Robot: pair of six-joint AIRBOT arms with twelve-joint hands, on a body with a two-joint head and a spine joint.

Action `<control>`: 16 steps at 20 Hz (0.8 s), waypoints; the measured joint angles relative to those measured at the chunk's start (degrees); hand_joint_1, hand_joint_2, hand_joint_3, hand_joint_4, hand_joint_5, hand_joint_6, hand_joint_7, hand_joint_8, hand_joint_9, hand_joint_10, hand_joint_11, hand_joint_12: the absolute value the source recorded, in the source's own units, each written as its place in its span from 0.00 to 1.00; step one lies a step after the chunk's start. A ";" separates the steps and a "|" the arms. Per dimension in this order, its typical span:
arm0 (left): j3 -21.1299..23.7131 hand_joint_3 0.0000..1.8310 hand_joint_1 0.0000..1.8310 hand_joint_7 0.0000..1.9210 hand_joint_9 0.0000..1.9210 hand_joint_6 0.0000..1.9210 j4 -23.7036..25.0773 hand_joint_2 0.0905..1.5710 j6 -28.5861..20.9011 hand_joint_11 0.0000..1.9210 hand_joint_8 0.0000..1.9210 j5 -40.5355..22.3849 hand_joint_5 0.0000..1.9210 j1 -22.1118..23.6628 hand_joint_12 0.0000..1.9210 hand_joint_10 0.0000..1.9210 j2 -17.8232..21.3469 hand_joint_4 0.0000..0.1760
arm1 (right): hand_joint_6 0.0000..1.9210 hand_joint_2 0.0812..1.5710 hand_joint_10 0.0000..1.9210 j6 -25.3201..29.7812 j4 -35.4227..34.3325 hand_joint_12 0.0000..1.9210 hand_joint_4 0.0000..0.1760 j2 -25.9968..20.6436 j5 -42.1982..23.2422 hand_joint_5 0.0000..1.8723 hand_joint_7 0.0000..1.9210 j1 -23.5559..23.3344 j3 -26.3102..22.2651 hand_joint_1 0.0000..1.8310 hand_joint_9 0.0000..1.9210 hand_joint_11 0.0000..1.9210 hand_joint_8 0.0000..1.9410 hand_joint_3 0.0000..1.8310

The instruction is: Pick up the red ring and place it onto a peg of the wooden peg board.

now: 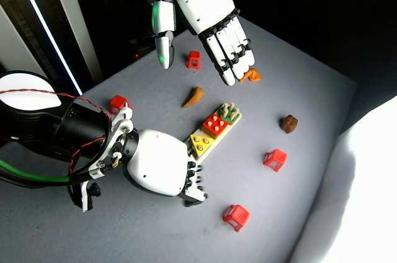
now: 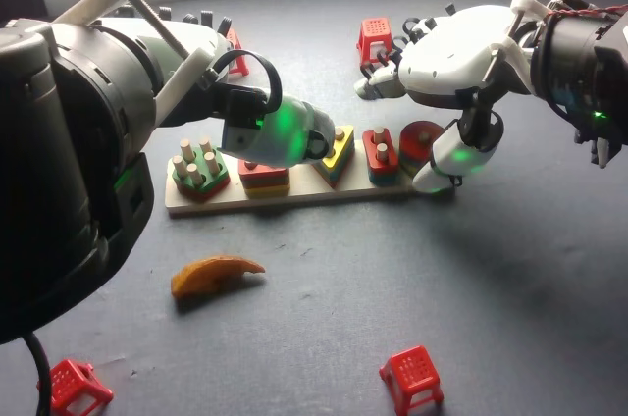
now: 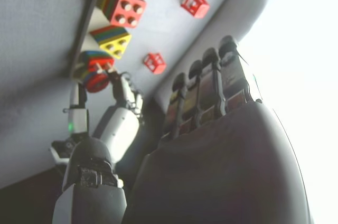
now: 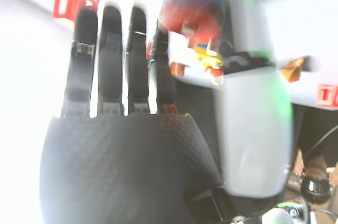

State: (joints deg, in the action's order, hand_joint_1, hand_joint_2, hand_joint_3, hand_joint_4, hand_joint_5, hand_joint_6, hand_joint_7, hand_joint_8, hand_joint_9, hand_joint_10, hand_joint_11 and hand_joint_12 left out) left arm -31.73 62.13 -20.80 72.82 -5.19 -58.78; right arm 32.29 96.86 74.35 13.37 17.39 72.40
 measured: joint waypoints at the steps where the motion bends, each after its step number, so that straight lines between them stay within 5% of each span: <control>1: 0.00 0.00 0.00 0.00 0.00 0.00 0.00 0.71 0.00 0.00 0.00 0.02 0.01 0.00 0.00 0.00 0.00 0.00 | 0.00 0.52 0.02 -0.02 0.00 0.38 0.00 -0.24 0.22 0.07 0.10 0.00 -0.26 0.35 0.10 0.00 0.00 0.00; 8: 0.00 0.00 0.00 0.01 0.00 0.01 0.00 0.72 0.02 0.01 0.00 0.02 0.03 0.00 0.00 0.00 0.00 0.00 | 0.00 0.53 0.01 0.02 -0.70 0.34 0.00 -10.69 4.90 0.05 0.08 -0.63 -12.39 0.39 0.09 0.00 0.00 0.00; 16: 0.00 0.00 0.00 0.00 0.00 0.00 -0.02 0.72 0.13 0.00 0.00 0.00 0.02 0.02 0.00 0.00 0.00 0.00 | 0.00 0.54 0.00 1.11 -1.31 0.33 0.00 -30.51 12.57 0.07 0.09 1.14 -31.56 0.40 0.09 0.00 0.00 0.00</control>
State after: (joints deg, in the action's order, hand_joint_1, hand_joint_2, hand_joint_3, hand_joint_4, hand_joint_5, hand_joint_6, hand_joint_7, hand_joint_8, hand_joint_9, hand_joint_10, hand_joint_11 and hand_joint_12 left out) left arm -31.73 62.11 -20.67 72.82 -5.17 -58.78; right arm 33.41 95.55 43.83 25.93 18.52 40.84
